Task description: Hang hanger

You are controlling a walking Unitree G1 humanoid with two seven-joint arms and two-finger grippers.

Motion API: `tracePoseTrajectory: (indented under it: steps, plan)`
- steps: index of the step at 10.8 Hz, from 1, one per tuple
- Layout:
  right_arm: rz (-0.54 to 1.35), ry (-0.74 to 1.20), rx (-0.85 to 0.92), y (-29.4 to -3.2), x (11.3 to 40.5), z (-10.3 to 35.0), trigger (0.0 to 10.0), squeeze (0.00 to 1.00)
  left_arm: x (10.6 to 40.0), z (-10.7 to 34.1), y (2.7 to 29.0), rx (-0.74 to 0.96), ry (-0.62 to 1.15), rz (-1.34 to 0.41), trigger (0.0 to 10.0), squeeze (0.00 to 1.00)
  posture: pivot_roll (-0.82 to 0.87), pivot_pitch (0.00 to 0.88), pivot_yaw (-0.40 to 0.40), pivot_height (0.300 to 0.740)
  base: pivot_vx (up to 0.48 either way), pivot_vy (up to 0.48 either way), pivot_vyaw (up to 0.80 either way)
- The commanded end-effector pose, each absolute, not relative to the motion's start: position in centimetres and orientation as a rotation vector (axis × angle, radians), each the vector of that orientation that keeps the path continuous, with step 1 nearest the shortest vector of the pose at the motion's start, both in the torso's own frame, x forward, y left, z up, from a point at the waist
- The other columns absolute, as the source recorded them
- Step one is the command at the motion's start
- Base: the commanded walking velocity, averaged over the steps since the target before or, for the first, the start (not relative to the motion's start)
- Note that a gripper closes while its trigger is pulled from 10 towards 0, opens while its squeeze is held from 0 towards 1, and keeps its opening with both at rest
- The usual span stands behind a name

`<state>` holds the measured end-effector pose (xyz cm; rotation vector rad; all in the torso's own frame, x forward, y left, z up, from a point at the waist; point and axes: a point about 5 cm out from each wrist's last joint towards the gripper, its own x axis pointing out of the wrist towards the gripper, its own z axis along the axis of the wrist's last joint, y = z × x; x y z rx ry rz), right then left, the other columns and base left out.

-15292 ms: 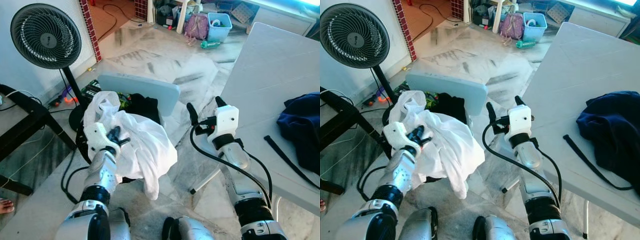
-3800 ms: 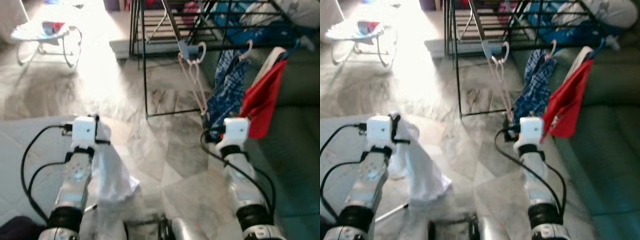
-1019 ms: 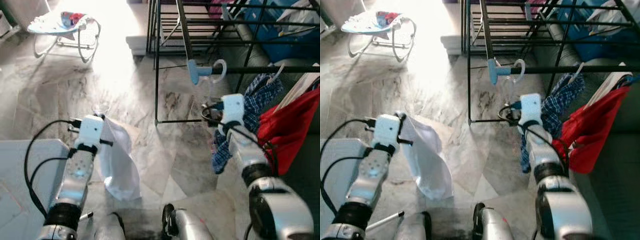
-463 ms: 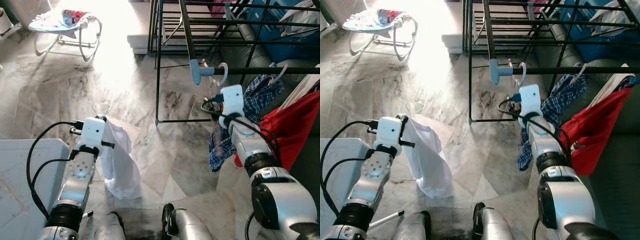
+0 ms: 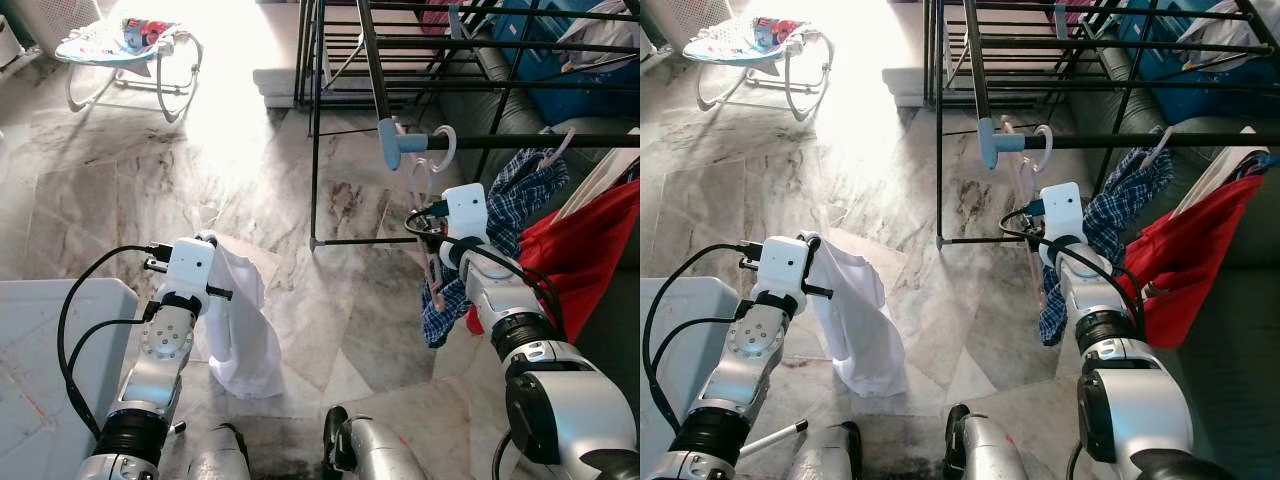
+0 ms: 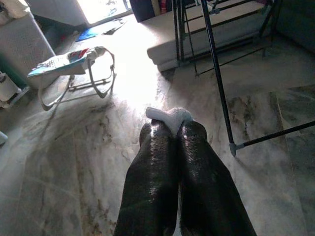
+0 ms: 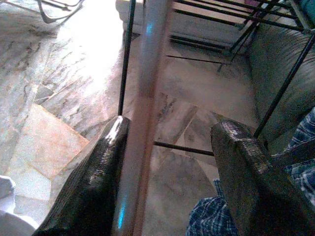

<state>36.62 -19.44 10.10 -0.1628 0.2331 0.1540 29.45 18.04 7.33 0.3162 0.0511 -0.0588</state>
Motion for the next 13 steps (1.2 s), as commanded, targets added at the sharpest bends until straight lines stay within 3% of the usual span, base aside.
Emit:
tracePoseTrajectory:
  steps: [1,13]
  plan:
    - [0.158,0.26,-0.16,-19.7,36.4,9.7,0.0,0.0,29.4,7.6,17.7,0.317,0.039,-0.077,10.0,0.0,0.01,0.185,-0.067,0.74,0.0,0.0,0.0]
    - [0.264,0.241,-0.223,-19.0,36.0,9.5,0.0,0.0,29.5,7.4,17.4,0.315,0.05,-0.08,10.0,0.0,0.0,0.183,-0.071,0.74,0.0,0.0,0.0]
